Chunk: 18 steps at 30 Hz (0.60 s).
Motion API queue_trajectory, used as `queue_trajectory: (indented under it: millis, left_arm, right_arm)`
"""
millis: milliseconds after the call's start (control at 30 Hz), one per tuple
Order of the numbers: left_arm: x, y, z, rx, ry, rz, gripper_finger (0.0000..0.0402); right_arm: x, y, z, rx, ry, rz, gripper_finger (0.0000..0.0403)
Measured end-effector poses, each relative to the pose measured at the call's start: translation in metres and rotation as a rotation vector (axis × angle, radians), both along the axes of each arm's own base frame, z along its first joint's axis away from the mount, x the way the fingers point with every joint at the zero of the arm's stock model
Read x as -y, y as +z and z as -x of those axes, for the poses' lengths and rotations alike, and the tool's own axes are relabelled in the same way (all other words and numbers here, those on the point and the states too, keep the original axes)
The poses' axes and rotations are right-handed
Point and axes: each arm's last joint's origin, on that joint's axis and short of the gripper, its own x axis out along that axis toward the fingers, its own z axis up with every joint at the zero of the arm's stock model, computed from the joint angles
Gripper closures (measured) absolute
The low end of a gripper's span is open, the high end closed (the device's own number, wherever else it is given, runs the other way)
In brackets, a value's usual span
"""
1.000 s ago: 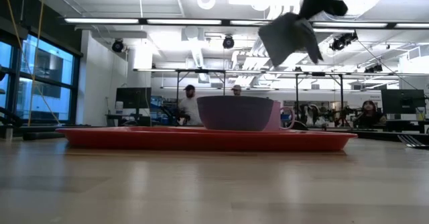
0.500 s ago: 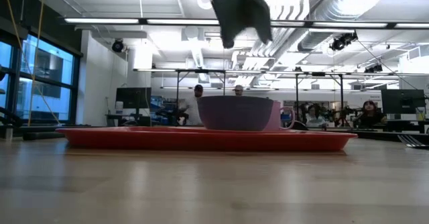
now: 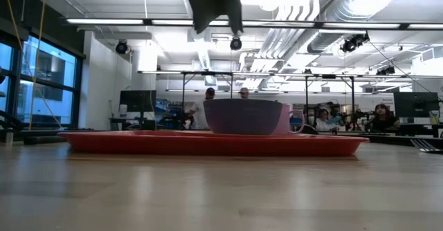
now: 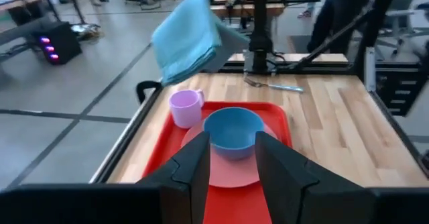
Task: Set up tray
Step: Put the blue towel on the tray
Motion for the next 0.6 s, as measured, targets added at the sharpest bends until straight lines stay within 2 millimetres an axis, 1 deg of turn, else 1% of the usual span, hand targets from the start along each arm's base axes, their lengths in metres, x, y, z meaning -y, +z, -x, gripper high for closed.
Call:
queue_trajectory:
  millis: [133, 367, 467, 600]
  left_arm:
    - [-0.003, 0.0, -0.016, -0.043, -0.061, -0.006, 0.025]
    - [-0.012, -0.002, -0.049, -0.129, -0.067, 0.017, 0.025]
    - [-0.015, 0.0, -0.066, -0.12, -0.101, 0.0, 0.025]
    - [-0.019, 0.003, -0.088, -0.092, -0.188, -0.015, 0.025]
  right_arm:
    - [-0.004, -0.002, -0.01, 0.028, 0.041, -0.012, 0.0403]
    - [-0.012, -0.003, -0.016, 0.056, 0.071, -0.007, 0.0403]
    - [-0.012, -0.002, -0.017, 0.067, 0.071, -0.005, 0.0403]
    - [-0.012, -0.001, -0.018, 0.079, 0.076, -0.005, 0.0403]
